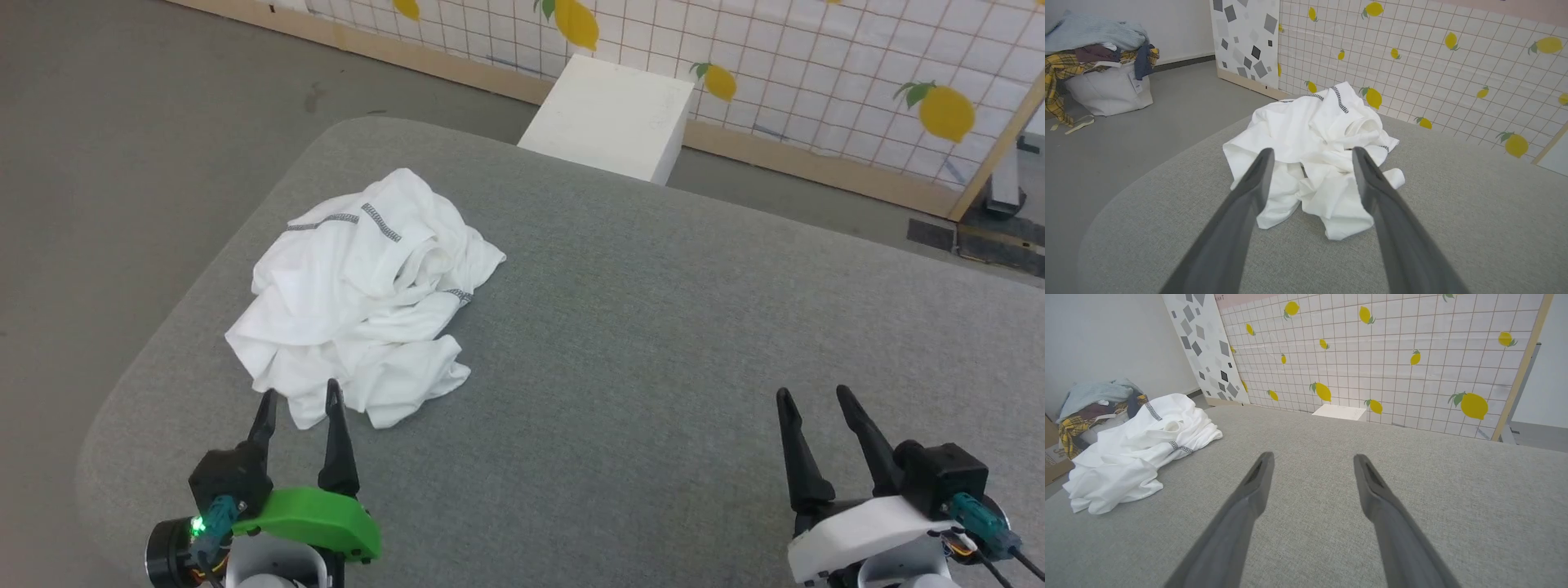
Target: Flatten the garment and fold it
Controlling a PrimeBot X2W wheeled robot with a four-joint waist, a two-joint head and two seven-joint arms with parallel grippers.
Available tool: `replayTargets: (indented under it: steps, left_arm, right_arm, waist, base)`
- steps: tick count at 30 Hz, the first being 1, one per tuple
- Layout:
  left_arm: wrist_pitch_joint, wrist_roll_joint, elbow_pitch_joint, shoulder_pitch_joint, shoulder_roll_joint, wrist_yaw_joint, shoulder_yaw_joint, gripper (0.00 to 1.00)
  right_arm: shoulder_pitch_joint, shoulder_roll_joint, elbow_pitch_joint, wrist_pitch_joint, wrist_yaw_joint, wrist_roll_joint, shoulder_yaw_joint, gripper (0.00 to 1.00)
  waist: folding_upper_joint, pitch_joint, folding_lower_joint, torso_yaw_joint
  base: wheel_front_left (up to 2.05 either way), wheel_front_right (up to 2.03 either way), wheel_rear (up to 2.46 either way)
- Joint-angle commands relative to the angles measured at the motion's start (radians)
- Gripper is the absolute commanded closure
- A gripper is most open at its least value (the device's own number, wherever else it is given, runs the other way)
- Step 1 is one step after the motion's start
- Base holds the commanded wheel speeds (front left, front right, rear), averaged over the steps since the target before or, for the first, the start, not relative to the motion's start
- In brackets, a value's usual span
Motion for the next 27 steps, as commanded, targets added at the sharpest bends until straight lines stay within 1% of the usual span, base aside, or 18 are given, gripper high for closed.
replayTargets:
  steps: [1, 27]
  left_arm:
    - [-0.011, -0.008, 0.004, 0.009, -0.004, 0.007, -0.005, 0.0]
    - [-0.064, -0.046, 0.038, 0.009, -0.004, 0.032, -0.02, 0.0]
  right_arm:
    - [0.016, 0.0, 0.007, -0.012, -0.001, 0.01, 0.002, 0.0]
    - [0.028, 0.001, 0.059, -0.066, -0.001, 0.046, 0.006, 0.0]
  waist:
    - [0.0, 0.002, 0.0, 0.009]
    - [0.0, 0.006, 0.0, 0.105]
  base:
    - [0.0, 0.0, 0.0]
    - [0.0, 0.0, 0.0]
